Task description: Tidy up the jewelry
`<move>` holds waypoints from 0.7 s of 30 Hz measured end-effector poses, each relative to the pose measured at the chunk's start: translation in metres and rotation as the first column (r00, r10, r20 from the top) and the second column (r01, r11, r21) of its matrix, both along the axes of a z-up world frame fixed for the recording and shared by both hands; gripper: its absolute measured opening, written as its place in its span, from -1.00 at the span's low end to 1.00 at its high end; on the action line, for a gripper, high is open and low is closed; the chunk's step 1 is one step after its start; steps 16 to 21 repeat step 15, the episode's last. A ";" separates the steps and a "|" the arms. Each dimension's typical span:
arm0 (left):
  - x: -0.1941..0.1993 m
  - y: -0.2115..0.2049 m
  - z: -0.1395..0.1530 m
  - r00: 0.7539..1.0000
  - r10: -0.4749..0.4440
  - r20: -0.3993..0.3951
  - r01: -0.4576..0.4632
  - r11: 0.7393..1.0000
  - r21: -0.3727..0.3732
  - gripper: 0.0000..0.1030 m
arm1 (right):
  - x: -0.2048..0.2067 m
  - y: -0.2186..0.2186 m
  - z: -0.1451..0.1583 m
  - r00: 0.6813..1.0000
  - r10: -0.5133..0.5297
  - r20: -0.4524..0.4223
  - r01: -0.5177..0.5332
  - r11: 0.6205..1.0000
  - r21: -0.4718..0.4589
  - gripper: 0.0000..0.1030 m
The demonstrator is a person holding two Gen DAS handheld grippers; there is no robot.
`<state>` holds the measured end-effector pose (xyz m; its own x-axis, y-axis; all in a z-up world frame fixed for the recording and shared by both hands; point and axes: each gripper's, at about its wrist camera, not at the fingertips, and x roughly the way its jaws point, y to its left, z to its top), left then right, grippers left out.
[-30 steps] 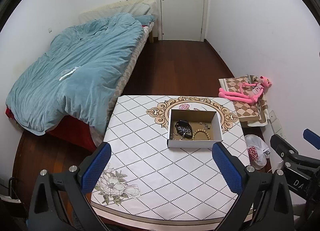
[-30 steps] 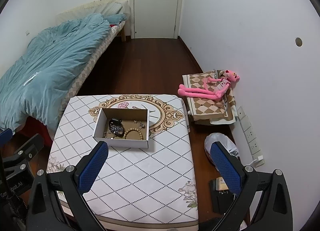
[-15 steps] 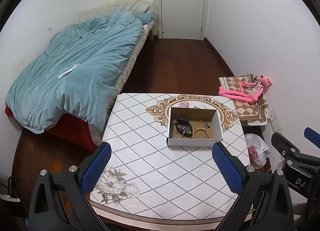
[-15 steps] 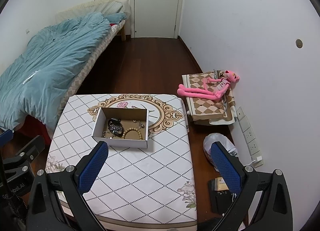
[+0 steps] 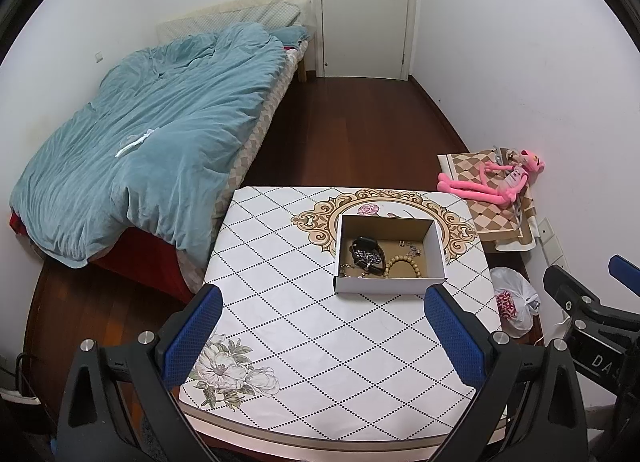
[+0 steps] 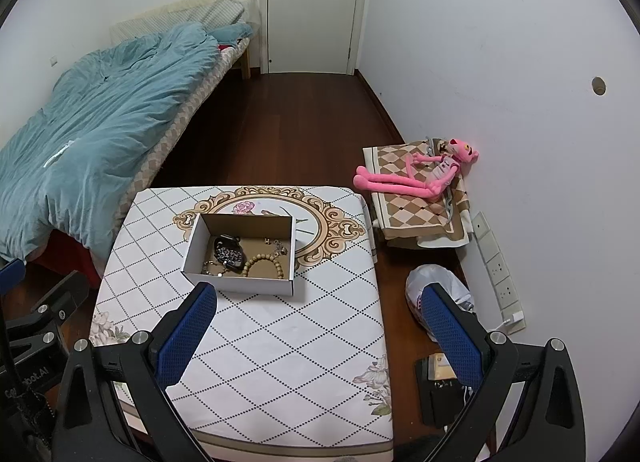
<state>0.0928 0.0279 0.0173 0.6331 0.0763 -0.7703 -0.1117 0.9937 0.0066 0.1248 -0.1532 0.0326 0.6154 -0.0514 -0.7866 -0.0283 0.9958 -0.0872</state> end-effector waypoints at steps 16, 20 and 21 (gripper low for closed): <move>-0.001 0.000 -0.004 1.000 -0.006 0.012 0.006 1.000 -0.018 1.00 | 0.001 -0.002 -0.002 1.000 -0.003 -0.004 0.003 1.000 -0.004 1.00; -0.001 0.000 -0.004 1.000 -0.006 0.012 0.006 1.000 -0.018 1.00 | 0.001 -0.002 -0.002 1.000 -0.003 -0.004 0.003 1.000 -0.004 1.00; -0.001 0.000 -0.004 1.000 -0.006 0.012 0.006 1.000 -0.018 1.00 | 0.001 -0.002 -0.002 1.000 -0.003 -0.004 0.003 1.000 -0.004 1.00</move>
